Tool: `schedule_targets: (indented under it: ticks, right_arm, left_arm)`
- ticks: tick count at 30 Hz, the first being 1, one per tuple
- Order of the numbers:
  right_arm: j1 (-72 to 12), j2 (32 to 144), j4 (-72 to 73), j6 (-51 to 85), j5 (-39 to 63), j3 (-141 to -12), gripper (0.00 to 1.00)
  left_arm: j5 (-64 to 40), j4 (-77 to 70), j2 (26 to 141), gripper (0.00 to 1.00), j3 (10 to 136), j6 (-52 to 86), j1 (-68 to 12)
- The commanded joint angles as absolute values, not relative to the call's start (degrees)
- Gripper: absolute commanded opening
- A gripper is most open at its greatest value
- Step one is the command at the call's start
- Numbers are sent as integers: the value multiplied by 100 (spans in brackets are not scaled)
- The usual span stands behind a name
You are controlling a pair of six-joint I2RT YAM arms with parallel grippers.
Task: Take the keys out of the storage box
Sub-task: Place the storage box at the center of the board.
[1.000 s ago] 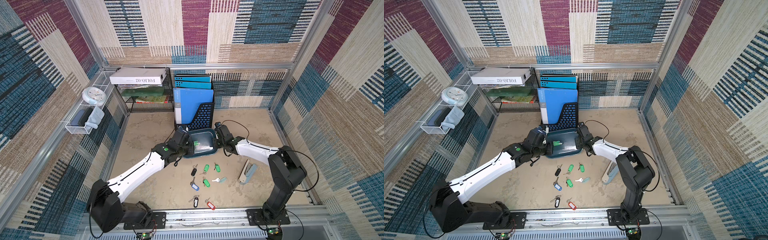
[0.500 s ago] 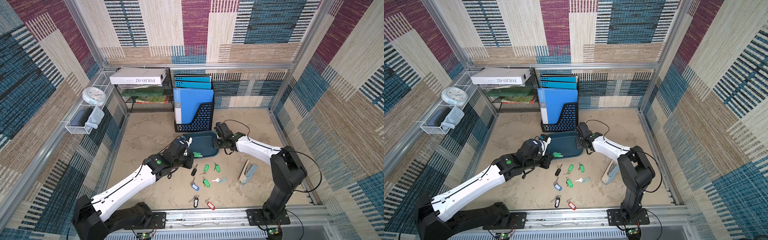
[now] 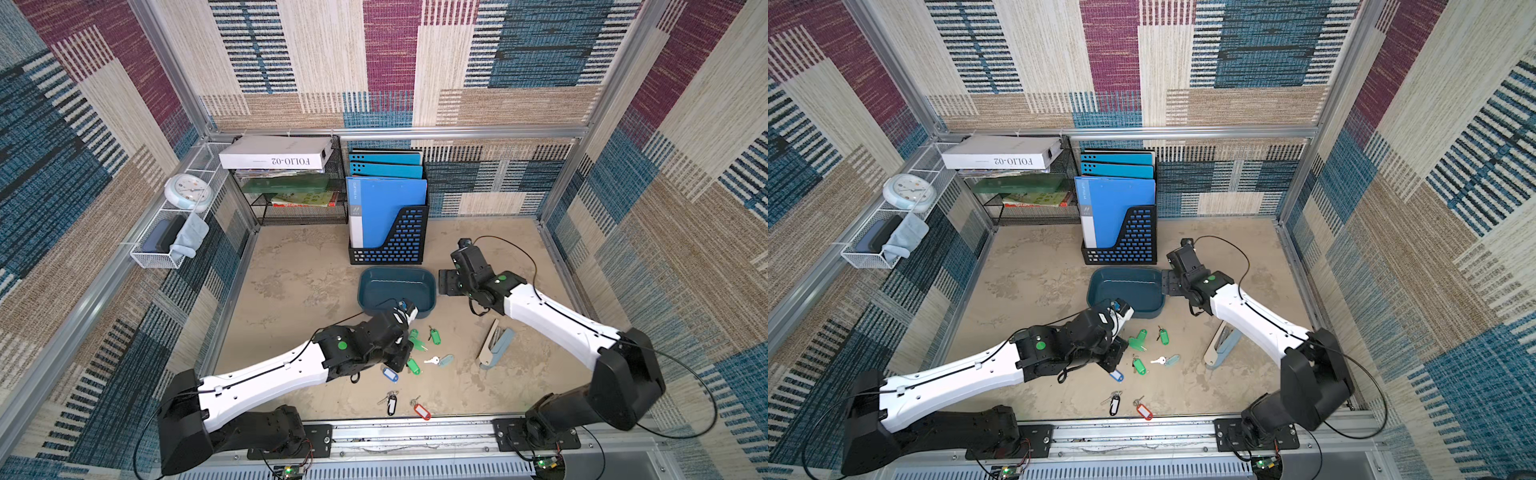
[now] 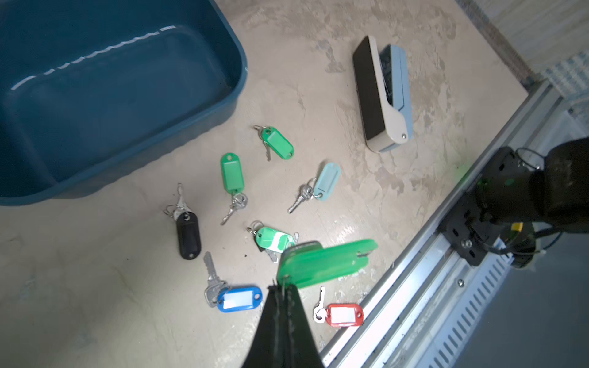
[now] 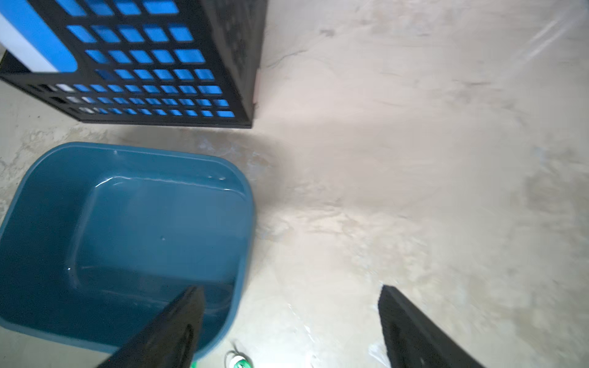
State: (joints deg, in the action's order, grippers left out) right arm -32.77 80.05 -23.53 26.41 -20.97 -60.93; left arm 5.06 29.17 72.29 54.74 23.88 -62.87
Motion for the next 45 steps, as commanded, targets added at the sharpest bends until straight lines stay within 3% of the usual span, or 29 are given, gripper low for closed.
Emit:
schedule_targets:
  ticks: [1, 8, 26, 28, 33, 40, 45]
  right_arm:
    - [-3213, 7193, -2342, 3084, -2780, -5471, 99]
    - [-3134, 5803, -2234, 3408, -2995, -4551, 99]
    - [-3126, 5670, -2124, 3497, -3023, -4203, 99]
    - [-3129, 5670, -2119, 3497, -3014, -4189, 99]
    - [-3120, 5608, -2118, 3498, -2997, -4126, 99]
    - [-3128, 5325, -2153, 3466, -3112, -4043, 99]
    - [-3126, 4922, -1836, 3128, -3252, -3803, 99]
  left_arm:
    - [813, 2803, 7791, 6, 5618, 2596, -6751]
    - [773, 2623, 9297, 6, 6103, 2897, -7414]
    - [422, 2779, 10380, 7, 6460, 3042, -7637]
    - [472, 2808, 10382, 10, 6458, 3073, -7638]
    - [571, 2942, 10353, 31, 6511, 3108, -7638]
    - [1102, 3376, 9965, 39, 6690, 3112, -7638]
    - [1962, 3552, 8804, 65, 6412, 3234, -7553]
